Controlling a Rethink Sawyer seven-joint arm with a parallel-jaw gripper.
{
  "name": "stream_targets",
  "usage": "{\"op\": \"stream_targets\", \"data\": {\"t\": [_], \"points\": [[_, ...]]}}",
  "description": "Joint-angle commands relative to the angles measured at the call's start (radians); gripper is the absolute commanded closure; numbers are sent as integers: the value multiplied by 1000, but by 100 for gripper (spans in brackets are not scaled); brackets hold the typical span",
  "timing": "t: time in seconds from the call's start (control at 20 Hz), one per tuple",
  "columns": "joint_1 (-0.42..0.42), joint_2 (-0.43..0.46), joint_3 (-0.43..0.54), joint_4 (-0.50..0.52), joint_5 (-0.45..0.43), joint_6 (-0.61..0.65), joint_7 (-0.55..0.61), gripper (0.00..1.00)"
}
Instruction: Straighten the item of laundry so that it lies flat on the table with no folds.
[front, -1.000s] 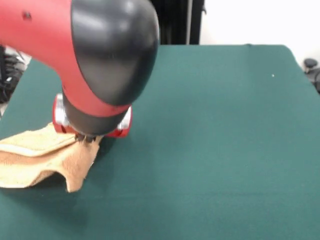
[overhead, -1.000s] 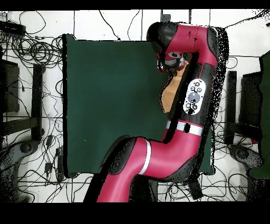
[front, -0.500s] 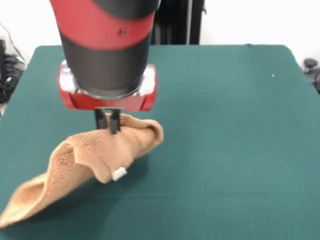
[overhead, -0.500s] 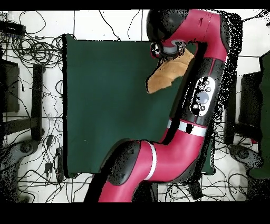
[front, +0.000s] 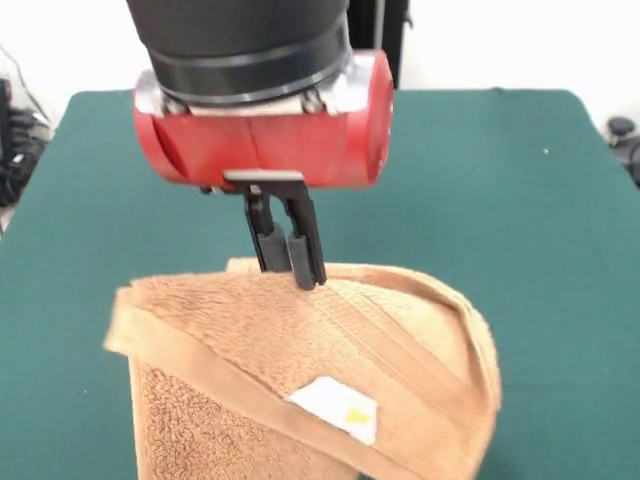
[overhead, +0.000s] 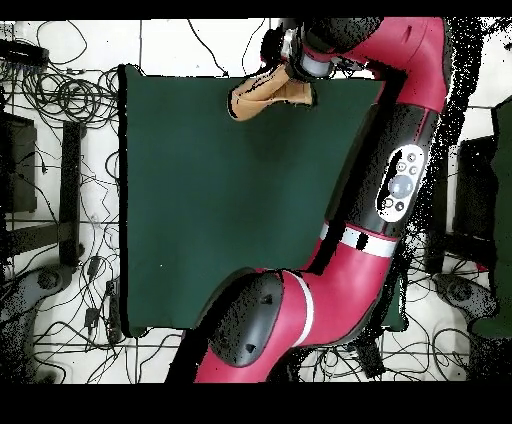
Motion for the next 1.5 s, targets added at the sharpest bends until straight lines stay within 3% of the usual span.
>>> {"op": "stream_targets", "data": {"t": [0.05,0.15,0.25,0.4,0.6,1.0,1.2,1.35,1.5], "points": [[-12,-73,180,180,-40,73,241,100],[-8,-71,162,174,-98,143,171,100],[-16,-46,132,197,-40,32,158,100],[-34,-21,10,273,53,-93,29,100],[-32,-33,-36,315,68,-107,22,100],[5,-167,-138,374,27,64,-36,100],[49,-186,-194,345,-60,234,-118,100],[55,-234,-229,398,-47,297,-163,100],[77,-278,-266,397,-93,418,-276,100]]}}
